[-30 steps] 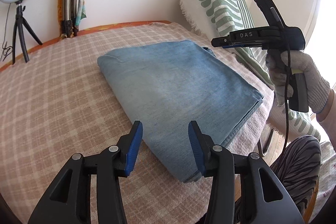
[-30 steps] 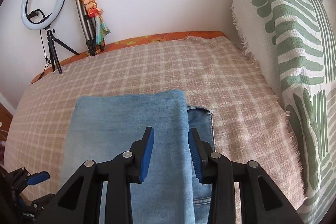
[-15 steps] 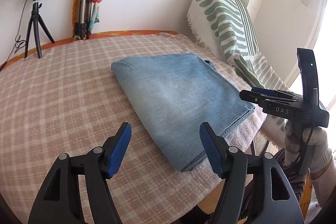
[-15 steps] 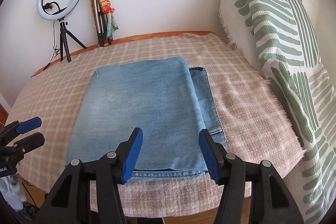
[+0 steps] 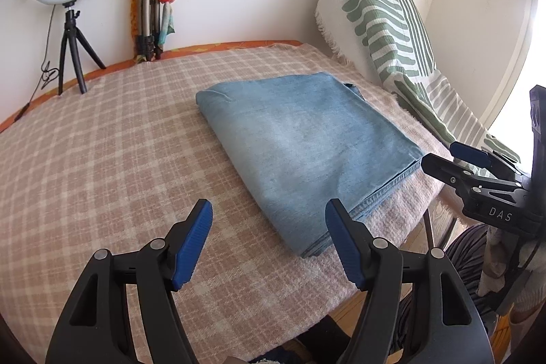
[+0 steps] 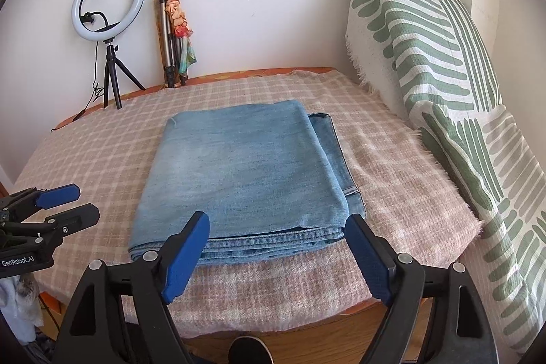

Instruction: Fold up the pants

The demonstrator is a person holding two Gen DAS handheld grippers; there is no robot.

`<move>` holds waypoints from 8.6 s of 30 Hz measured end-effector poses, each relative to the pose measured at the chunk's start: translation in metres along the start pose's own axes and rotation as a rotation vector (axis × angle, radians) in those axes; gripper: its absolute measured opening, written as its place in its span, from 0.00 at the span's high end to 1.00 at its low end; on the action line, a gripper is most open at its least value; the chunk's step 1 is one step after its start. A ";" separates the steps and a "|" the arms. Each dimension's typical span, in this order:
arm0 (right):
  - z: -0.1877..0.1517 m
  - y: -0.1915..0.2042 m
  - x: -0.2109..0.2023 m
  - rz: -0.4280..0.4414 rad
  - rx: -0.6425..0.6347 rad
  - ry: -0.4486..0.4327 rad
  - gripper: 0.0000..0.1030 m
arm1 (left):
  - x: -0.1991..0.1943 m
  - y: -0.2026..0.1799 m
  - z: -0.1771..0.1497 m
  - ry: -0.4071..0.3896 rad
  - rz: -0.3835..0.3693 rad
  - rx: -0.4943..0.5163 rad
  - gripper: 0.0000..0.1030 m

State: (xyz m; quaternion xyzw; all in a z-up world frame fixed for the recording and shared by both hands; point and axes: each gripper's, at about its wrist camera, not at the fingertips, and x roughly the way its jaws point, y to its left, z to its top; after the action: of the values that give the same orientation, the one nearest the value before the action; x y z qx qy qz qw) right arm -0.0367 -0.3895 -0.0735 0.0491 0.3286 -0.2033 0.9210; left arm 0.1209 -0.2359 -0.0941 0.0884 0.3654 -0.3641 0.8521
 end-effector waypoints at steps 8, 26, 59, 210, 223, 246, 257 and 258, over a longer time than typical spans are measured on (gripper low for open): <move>-0.005 -0.003 -0.013 -0.019 0.031 -0.033 0.17 | -0.003 -0.001 -0.003 0.003 0.042 -0.014 0.25; -0.001 -0.008 -0.044 -0.069 0.086 -0.133 0.05 | -0.022 -0.010 0.001 -0.066 0.057 0.002 0.20; 0.086 -0.093 0.119 0.193 0.014 0.215 0.01 | 0.099 0.056 0.033 0.211 -0.129 -0.391 0.19; 0.109 0.025 0.078 -0.007 -0.047 -0.149 0.00 | 0.006 0.037 0.093 -0.215 0.177 -0.049 0.18; 0.104 0.026 0.084 -0.033 -0.080 -0.143 0.00 | 0.018 0.035 0.077 -0.169 0.199 -0.043 0.18; 0.107 0.030 0.082 -0.017 -0.074 -0.151 0.00 | 0.021 0.031 0.073 -0.148 0.209 -0.015 0.18; 0.106 0.032 0.080 -0.018 -0.071 -0.150 0.00 | 0.023 0.030 0.071 -0.153 0.216 0.002 0.18; 0.106 0.032 0.080 -0.018 -0.071 -0.150 0.00 | 0.022 0.029 0.070 -0.157 0.217 0.004 0.18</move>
State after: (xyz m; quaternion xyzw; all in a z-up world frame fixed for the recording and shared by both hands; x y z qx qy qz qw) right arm 0.0946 -0.4116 -0.0419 -0.0017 0.2662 -0.2029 0.9423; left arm 0.1903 -0.2567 -0.0625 0.1005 0.2851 -0.2763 0.9123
